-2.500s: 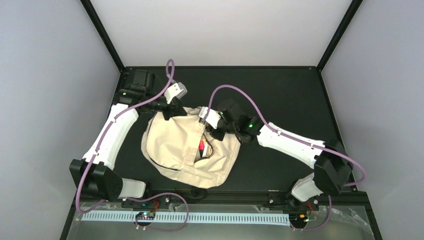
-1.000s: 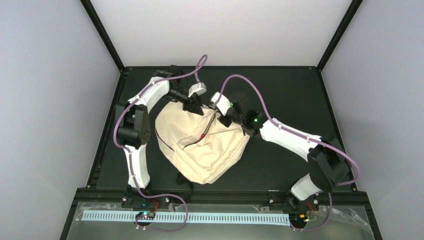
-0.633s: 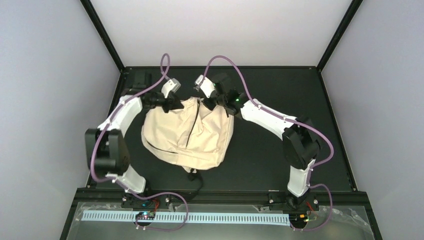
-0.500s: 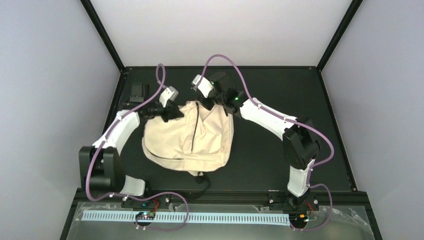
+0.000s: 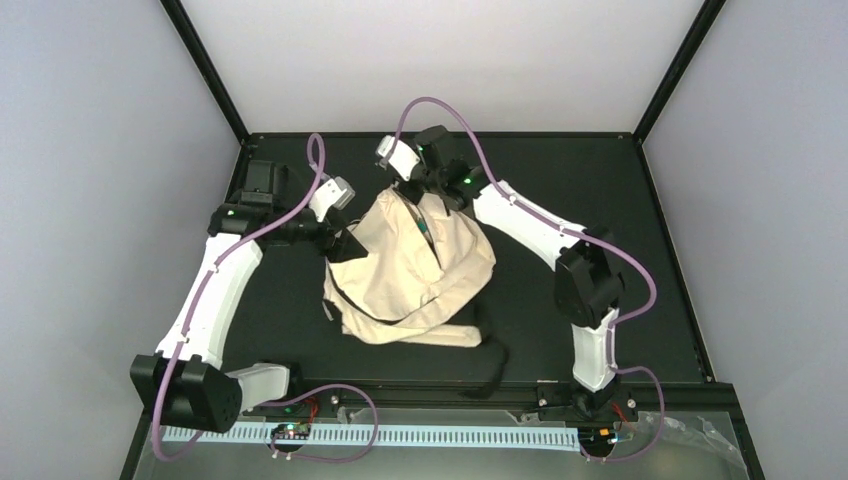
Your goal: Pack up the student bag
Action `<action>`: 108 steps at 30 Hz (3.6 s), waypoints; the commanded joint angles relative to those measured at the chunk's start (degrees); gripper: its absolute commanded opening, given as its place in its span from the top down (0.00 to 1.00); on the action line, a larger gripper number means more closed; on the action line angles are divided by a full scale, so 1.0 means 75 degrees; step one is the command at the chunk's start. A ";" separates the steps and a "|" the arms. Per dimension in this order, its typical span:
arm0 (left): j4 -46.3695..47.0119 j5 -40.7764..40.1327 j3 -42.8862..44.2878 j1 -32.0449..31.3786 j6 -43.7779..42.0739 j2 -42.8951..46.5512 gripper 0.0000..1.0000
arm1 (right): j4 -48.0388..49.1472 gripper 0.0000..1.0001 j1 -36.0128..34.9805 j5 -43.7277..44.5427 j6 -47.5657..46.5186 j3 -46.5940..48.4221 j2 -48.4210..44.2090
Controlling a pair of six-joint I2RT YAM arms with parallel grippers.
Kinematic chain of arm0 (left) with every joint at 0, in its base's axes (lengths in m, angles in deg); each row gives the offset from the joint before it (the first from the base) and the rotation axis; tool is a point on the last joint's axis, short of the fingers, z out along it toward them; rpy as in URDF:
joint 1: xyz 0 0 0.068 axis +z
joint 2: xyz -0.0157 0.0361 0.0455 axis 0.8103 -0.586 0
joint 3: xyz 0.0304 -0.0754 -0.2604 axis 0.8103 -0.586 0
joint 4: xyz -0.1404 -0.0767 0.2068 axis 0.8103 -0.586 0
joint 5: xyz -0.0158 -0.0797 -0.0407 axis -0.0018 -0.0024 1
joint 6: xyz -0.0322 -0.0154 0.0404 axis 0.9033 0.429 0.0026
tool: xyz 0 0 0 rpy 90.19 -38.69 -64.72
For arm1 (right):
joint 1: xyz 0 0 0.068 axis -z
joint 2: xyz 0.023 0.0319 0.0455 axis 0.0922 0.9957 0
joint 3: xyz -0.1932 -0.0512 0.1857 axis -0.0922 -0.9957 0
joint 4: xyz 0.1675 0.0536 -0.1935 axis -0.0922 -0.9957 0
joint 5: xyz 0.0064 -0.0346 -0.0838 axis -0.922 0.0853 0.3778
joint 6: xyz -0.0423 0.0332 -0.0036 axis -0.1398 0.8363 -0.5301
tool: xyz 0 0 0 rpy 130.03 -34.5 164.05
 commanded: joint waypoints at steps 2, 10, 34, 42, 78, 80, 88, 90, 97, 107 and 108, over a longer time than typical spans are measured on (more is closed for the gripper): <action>-0.1588 -0.0540 0.0765 0.0155 -0.0482 -0.0005 0.01 | 0.1339 0.99 -0.0106 -0.0904 -0.0861 -0.1657 -0.1229; 0.0489 -0.0320 0.0985 0.0294 0.0364 -0.0345 0.01 | 0.1752 0.99 -0.0198 -0.1108 -0.0586 -0.2557 -0.1575; -0.0924 0.1738 0.3454 0.0130 -0.1409 -0.5490 0.50 | 0.1805 0.99 -0.0193 -0.0633 -0.0738 -0.3043 -0.2117; -0.1800 0.3625 0.3349 0.0243 -0.1855 -0.5130 0.98 | 0.1077 0.99 -0.0266 0.0868 -0.1003 -0.3470 -0.2672; -0.0440 0.1446 0.3390 -0.0296 -0.0851 -0.4169 0.01 | 0.1348 0.99 -0.1293 0.2218 -0.1562 -0.5813 -0.4914; -0.1625 0.1493 0.4303 -0.0503 -0.1406 -0.5017 0.01 | 0.1356 0.99 -0.1294 0.2167 -0.1654 -0.5841 -0.4903; -0.3222 0.1624 0.5235 -0.1441 -0.2540 -0.6362 0.01 | 0.1342 0.99 -0.1298 0.2150 -0.1644 -0.5944 -0.4931; -0.3238 0.1639 0.5056 -0.1567 -0.2649 -0.6416 0.07 | 0.1339 0.99 -0.1295 0.2200 -0.1660 -0.5961 -0.4925; -0.3824 0.2559 0.5243 -0.1581 -0.2767 -0.6601 0.98 | 0.1047 0.99 -0.1302 0.2905 -0.1826 -0.5899 -0.4902; -0.3749 0.4346 0.5186 -0.0619 -0.2035 -0.5225 0.99 | -0.0135 0.99 -0.2842 0.4834 -0.2212 -0.6501 -0.5220; -0.3438 0.4305 0.5037 -0.0567 -0.1662 -0.4977 0.98 | -0.0158 0.99 -0.2958 0.4863 -0.2166 -0.6545 -0.5270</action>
